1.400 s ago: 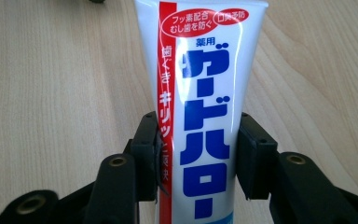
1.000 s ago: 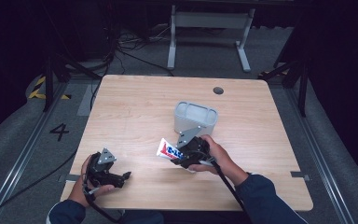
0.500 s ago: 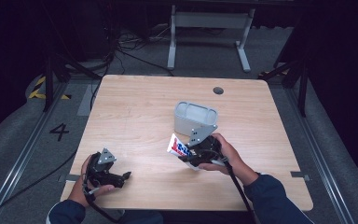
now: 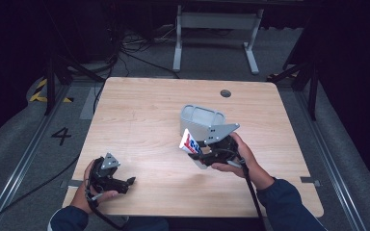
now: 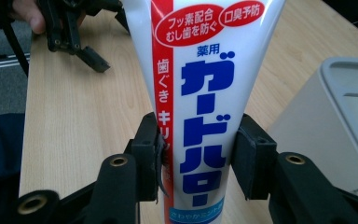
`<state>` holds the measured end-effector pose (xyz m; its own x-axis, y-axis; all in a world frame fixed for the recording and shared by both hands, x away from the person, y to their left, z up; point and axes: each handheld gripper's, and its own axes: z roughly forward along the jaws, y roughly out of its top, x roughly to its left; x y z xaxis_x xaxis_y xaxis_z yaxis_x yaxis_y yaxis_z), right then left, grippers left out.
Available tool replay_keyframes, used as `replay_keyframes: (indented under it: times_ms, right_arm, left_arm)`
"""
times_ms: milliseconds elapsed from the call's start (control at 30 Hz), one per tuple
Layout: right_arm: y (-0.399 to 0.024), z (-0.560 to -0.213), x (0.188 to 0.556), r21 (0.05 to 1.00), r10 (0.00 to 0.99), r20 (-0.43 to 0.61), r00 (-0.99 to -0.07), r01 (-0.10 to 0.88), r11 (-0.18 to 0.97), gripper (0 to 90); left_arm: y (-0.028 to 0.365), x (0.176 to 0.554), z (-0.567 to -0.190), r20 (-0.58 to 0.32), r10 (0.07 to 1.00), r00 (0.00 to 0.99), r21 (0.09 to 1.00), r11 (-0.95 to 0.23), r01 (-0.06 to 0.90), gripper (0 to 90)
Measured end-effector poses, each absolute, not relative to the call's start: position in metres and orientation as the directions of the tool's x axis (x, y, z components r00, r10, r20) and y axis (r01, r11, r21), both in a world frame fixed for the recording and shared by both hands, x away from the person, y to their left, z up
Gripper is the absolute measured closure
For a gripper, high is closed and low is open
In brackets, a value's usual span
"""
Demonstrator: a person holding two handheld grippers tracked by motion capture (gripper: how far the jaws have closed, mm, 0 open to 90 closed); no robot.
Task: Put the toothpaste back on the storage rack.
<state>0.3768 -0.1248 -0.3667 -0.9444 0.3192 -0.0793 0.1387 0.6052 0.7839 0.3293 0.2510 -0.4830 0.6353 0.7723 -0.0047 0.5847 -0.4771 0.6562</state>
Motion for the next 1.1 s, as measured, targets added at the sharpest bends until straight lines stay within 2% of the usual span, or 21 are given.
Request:
replay_keyframes:
  times_ms: [633, 1100]
  right_arm:
    - [-0.143, -0.332, 0.382, 0.87, 0.404, -0.084, -0.911, 0.131, 0.476, 59.3]
    - [-0.156, -0.314, 0.4, 0.908, 0.476, -0.098, -0.874, 0.118, 0.403, 59.2]
  left_arm:
    - [0.251, 0.329, -0.483, -0.006, 0.773, 0.634, 0.654, -0.476, 0.587, 0.5]
    - [0.251, 0.329, -0.483, -0.007, 0.775, 0.632, 0.653, -0.475, 0.589, 0.5]
